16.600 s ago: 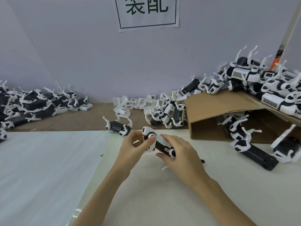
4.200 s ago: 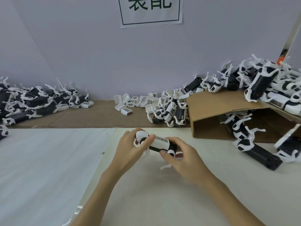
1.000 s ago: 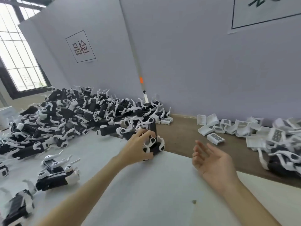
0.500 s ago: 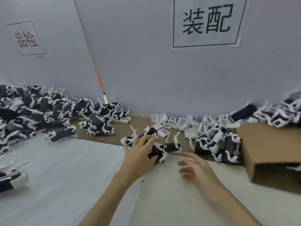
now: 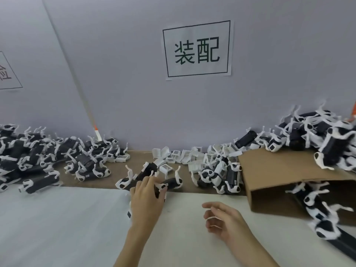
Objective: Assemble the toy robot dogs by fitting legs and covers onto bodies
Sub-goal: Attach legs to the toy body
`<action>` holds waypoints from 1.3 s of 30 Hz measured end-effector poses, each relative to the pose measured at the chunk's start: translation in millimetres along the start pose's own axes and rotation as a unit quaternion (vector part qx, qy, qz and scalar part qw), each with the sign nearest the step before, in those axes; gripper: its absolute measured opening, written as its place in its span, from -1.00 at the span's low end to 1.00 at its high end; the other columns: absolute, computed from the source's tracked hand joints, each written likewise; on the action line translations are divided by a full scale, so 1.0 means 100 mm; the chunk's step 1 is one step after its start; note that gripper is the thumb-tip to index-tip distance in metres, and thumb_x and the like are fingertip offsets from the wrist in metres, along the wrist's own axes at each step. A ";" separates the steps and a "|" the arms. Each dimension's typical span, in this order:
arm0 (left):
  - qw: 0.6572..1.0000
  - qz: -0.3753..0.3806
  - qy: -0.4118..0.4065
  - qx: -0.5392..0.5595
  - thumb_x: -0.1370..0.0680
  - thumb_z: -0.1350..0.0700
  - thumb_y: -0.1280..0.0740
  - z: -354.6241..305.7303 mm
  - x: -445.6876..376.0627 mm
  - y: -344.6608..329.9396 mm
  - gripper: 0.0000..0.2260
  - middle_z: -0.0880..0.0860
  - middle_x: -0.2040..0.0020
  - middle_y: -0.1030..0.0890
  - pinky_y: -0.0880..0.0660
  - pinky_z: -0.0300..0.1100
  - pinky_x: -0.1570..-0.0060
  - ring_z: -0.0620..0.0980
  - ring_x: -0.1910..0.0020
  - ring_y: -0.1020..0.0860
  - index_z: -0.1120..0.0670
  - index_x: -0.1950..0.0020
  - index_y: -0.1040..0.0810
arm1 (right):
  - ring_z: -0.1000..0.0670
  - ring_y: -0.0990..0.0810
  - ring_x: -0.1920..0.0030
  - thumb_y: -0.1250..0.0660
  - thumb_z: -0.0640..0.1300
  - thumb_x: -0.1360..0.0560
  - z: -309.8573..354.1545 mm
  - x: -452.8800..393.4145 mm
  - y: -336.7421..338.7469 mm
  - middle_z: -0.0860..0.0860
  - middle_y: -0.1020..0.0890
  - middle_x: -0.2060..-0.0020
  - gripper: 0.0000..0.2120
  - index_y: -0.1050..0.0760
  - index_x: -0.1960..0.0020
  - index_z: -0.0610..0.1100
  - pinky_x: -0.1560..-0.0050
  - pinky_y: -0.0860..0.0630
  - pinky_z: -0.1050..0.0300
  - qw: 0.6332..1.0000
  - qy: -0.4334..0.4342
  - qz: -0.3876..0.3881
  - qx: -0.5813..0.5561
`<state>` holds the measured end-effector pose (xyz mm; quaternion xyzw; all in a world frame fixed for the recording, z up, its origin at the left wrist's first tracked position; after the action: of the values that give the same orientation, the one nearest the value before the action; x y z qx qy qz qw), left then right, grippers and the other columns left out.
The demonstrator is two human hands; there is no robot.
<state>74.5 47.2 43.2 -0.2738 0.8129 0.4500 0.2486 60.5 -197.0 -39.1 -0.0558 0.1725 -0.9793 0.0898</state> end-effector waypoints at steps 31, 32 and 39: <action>0.814 0.080 0.135 0.560 -0.58 0.33 -0.45 -0.14 0.13 0.20 -0.76 0.18 -0.10 -0.75 -0.59 -0.25 -0.15 0.06 -0.24 -0.70 0.14 0.25 -0.76 | -0.03 -0.65 -0.30 -0.59 0.25 -0.39 -0.02 0.17 -0.33 0.02 -0.67 -0.28 -0.28 -0.44 -0.47 0.15 -0.10 -0.67 0.04 0.997 0.034 0.067 -0.013; 0.817 0.095 0.123 0.555 -0.57 0.28 -0.47 -0.21 0.14 0.18 -0.79 0.18 -0.09 -0.74 -0.59 -0.28 -0.14 0.07 -0.23 -0.70 0.14 0.25 -0.76 | -0.04 -0.66 -0.28 -0.60 0.20 -0.41 -0.02 0.17 -0.32 0.00 -0.68 -0.26 -0.30 -0.44 -0.47 0.12 -0.09 -0.67 0.03 0.997 0.038 0.049 -0.035; 0.792 0.137 0.116 0.583 -0.52 0.16 -0.51 -0.38 0.22 0.04 -0.88 0.17 -0.12 -0.75 -0.57 -0.22 -0.13 0.06 -0.20 -0.70 0.10 0.22 -0.75 | -0.09 -0.69 0.11 -0.55 0.01 -0.36 0.13 0.13 -0.06 -0.14 -0.70 0.03 -0.38 -0.55 -0.38 -0.11 0.10 -0.67 0.08 0.994 0.020 0.020 -0.101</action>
<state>49.3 11.5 48.8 -0.0126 0.9727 -0.1155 0.2009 49.1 -198.0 -23.4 -0.0413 0.2733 -0.9559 0.0993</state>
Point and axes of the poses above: each hand's wrist, its own x-axis away from the middle knuckle, its own y-axis out of the back of the hand, z = x × y, the point moved 9 cm from there along -x, towards the middle knuckle
